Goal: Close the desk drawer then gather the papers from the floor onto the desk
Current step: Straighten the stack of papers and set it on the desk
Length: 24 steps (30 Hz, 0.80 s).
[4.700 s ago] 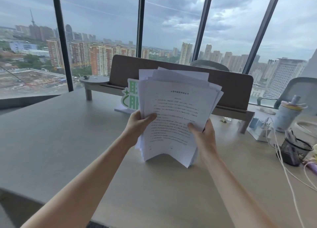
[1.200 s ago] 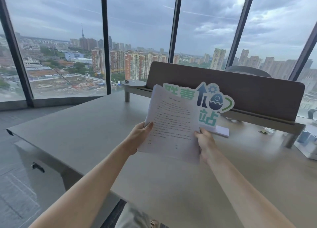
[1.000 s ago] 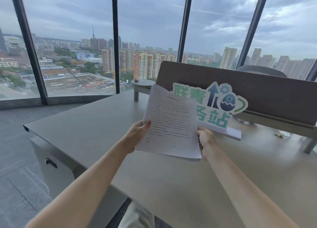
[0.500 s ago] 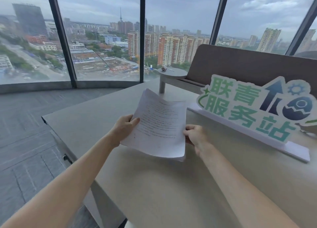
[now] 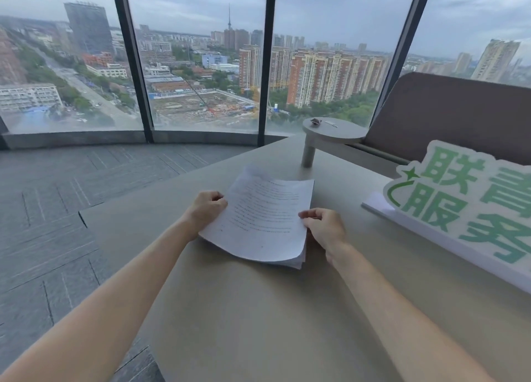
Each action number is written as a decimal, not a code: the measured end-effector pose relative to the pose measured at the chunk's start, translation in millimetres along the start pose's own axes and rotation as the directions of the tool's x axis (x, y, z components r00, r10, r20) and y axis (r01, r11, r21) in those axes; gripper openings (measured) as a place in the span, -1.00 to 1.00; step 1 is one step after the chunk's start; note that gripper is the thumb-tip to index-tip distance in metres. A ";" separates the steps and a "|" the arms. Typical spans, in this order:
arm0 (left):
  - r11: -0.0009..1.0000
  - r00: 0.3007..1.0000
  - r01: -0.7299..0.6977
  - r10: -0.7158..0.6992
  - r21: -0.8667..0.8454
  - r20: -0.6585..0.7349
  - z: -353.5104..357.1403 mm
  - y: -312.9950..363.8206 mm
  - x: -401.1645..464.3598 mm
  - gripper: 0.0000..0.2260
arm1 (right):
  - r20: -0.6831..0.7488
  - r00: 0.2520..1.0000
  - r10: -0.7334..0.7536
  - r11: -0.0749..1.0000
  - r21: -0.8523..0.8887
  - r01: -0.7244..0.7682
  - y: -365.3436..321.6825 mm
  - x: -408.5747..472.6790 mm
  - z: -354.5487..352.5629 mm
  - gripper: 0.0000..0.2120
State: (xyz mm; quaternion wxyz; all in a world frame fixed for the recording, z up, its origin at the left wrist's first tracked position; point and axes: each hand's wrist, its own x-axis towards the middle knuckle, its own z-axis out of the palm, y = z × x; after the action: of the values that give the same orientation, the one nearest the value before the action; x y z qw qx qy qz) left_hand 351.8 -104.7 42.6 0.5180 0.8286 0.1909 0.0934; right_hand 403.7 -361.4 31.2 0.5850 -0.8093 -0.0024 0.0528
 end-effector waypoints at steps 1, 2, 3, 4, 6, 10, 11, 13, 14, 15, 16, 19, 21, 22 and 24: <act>1.000 1.000 0.007 -0.007 0.020 0.002 -0.4 -0.5 9.4 -0.79 | -0.002 1.000 0.000 1.000 -0.023 0.000 -1.8 6.0 2.2 -0.79; 0.999 1.000 0.010 -0.010 0.045 0.005 -1.0 -0.1 18.4 -0.77 | 0.000 1.000 0.000 0.999 -0.048 0.000 -3.9 11.3 4.4 -0.79; 0.997 1.000 0.009 -0.009 0.080 0.008 -1.7 0.7 27.2 -0.76 | 0.005 1.000 0.003 0.997 -0.071 -0.002 -5.7 16.4 6.4 -0.79; 0.993 1.000 0.006 -0.007 0.122 0.011 -2.8 2.2 36.3 -0.77 | 0.012 1.000 0.007 0.996 -0.087 -0.006 -7.7 21.2 8.4 -0.78; 0.978 0.999 -0.003 -0.004 0.208 0.033 -5.8 5.7 54.6 -0.75 | 0.032 0.999 0.012 0.995 -0.102 -0.009 -11.6 30.2 11.3 -0.77; 0.938 0.995 -0.069 0.038 0.340 0.097 -11.0 9.1 95.2 -0.69 | 0.073 0.997 0.024 0.992 -0.127 -0.015 -19.6 49.9 16.5 -0.79; 0.925 0.993 -0.096 0.062 0.367 0.104 -10.8 9.4 104.4 -0.70 | 0.089 0.996 0.026 0.991 -0.129 -0.014 -21.0 55.6 18.4 -0.81; 0.892 0.987 -0.147 0.108 0.428 0.115 -9.4 11.4 120.5 -0.75 | 0.119 0.992 0.030 0.989 -0.149 -0.012 -23.9 65.6 22.8 -0.83; 0.872 0.985 -0.168 0.125 0.461 0.122 -8.8 12.5 127.7 -0.77 | 0.134 0.990 0.032 0.987 -0.163 -0.010 -24.9 69.3 24.7 -0.85; 0.849 0.982 -0.185 0.138 0.495 0.130 -8.5 13.7 133.8 -0.78 | 0.147 0.989 0.028 0.983 -0.181 -0.001 -26.3 71.5 26.0 -0.87; 0.824 0.980 -0.197 0.144 0.531 0.140 -8.3 14.9 140.7 -0.78 | 0.156 0.987 0.023 0.979 -0.203 0.010 -27.0 73.8 26.9 -0.88; 0.757 0.977 -0.211 0.150 0.618 0.150 -7.9 18.3 154.8 -0.79 | 0.172 0.985 0.011 0.963 -0.267 0.036 -27.7 79.9 28.7 -0.87; 0.741 0.976 -0.218 0.177 0.635 0.129 -5.3 17.7 160.9 -0.79 | 0.181 0.983 0.014 0.956 -0.290 0.040 -28.5 83.5 30.3 -0.86; 0.743 0.974 -0.221 0.194 0.632 0.113 -3.6 16.5 164.0 -0.78 | 0.184 0.983 0.017 0.955 -0.294 0.038 -29.1 85.3 31.1 -0.86; 0.754 0.973 -0.217 0.219 0.620 0.074 -0.5 14.2 166.7 -0.75 | 0.193 0.981 0.023 0.954 -0.299 0.037 -30.0 88.4 32.3 -0.86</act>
State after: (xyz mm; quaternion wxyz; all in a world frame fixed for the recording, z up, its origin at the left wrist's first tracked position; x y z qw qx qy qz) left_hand 506.3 -41.0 48.4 0.1997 0.9694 0.1141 0.0860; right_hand 490.4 -315.5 42.3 0.4522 -0.8798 -0.0703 0.1285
